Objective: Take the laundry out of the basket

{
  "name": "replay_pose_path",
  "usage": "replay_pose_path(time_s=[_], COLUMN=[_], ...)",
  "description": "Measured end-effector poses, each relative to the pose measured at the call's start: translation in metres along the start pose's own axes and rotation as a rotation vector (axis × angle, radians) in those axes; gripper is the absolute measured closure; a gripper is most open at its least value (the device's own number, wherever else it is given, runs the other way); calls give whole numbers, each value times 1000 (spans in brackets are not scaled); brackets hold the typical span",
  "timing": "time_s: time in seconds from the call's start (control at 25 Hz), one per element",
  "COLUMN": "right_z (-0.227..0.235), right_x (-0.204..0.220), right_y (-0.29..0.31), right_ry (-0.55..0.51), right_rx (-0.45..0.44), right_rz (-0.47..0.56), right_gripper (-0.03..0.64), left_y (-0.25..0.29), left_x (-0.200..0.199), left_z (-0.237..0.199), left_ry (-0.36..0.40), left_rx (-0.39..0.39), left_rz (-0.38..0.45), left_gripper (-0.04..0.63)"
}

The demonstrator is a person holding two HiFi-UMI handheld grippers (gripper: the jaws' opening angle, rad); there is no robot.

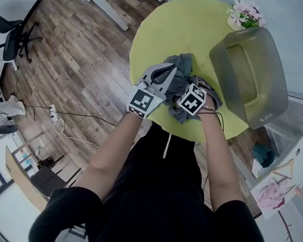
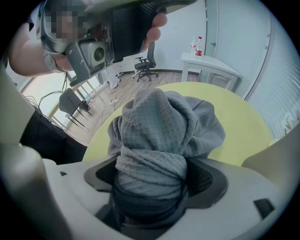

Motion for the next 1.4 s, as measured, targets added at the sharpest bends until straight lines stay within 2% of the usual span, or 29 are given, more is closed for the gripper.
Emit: replay_pose_path(time_s=[0.32, 0.56, 0.76, 0.88, 1.08, 1.2, 1.4], right_z=[16, 27, 28, 19, 6, 8, 7], right_x=[-10, -25, -34, -37, -41, -52, -78], right_y=[-41, -77, -119, -142, -177, -211, -286], right_ry=[38, 128, 263, 336, 350, 372, 463], right_rx=[61, 129, 165, 153, 182, 236, 316], right_rz=[45, 135, 253, 305, 366, 474, 774], right_gripper=[222, 224, 225, 225, 225, 225, 225], left_y=[0, -9, -24, -36, -54, -65, -88], left_x=[-26, -45, -59, -64, -73, -86, -115], left_z=[5, 10, 22, 32, 47, 60, 83], left_ry=[28, 37, 34, 31, 31, 38, 26], left_rx=[15, 23, 37, 56, 78, 103, 138], left_rz=[23, 31, 38, 41, 38, 39, 61], left_gripper=[586, 586, 586, 586, 586, 586, 586])
Point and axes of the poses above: the fingertips, and each gripper's own axes: y forward along the fingers, z to its right, x out of its underside, the point moved 1 cm from there along -y, backward along the fingers, and after that the axes turned 14 degrees about x, right-handed, at the moved point
